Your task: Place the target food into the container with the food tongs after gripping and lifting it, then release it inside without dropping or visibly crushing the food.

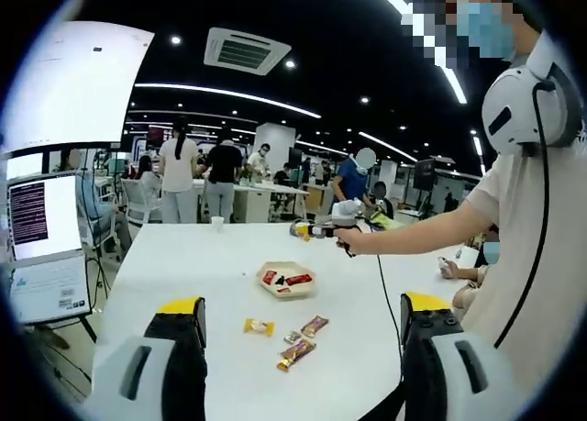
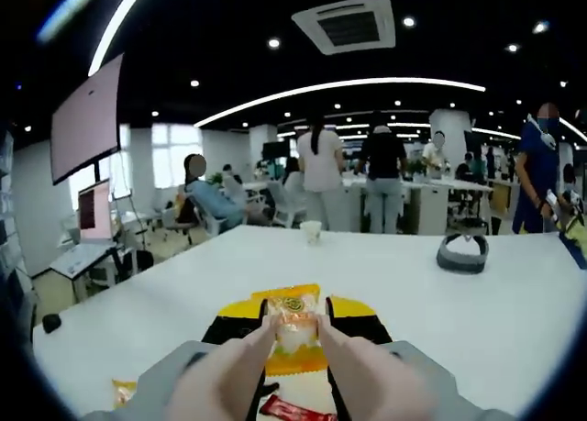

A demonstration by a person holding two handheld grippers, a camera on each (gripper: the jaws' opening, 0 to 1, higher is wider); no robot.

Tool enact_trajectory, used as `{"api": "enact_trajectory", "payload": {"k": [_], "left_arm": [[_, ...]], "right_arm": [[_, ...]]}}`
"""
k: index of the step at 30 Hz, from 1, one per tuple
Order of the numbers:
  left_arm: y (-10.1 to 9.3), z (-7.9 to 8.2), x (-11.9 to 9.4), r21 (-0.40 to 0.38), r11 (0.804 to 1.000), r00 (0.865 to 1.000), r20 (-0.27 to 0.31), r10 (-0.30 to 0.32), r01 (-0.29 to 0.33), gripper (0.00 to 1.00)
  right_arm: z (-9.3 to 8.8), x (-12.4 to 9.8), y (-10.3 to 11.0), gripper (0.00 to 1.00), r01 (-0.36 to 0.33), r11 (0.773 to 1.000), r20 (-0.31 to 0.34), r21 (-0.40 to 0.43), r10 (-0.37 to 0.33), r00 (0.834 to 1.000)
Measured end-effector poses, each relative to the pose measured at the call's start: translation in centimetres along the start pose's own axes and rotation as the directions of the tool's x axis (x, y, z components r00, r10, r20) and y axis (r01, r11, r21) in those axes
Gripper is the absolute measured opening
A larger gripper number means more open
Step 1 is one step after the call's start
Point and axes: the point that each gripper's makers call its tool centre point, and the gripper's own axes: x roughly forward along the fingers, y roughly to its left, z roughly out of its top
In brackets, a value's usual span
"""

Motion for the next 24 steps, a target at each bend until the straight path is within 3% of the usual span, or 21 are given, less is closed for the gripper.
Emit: {"api": "enact_trajectory", "payload": {"k": [7, 11, 19, 22, 24], "left_arm": [[0.0, -0.7, -0.5, -0.004, 1.000, 1.000, -0.015, -0.006, 0.006, 0.87], [0.9, -1.3, -0.1, -0.045, 0.999, 1.000, -0.012, 0.002, -0.002, 0.87], [0.6, 0.3, 0.3, -0.041, 0.999, 1.000, 0.025, 0.003, -0.002, 0.86], [1.6, 0.3, -0.2, -0.043, 0.997, 0.998, 0.019, 0.061, -0.060, 0.88], [1.8, 0.6, -0.6, -0.049, 0.997, 0.998, 0.035, 0.061, -0.059, 0.88]], "right_arm": [[-0.3, 0.5, 1.0, 0.25, -0.042, 0.998, 0.020, 0.048, 0.042, 0.999], [-1.0, 0.4, 1.7, 0.25, -0.064, 0.998, 0.005, 0.028, 0.063, 0.998], [-0.4, 1.1, 1.1, 0.25, -0.054, 0.998, 0.026, 0.028, 0.054, 0.998], [-0.5, 1.2, 0.8, 0.27, -0.041, 0.999, 0.027, 0.026, 0.041, 0.999], [-0.4, 1.3, 0.8, 0.28, -0.046, 0.999, 0.039, 0.022, 0.045, 0.998]]}}
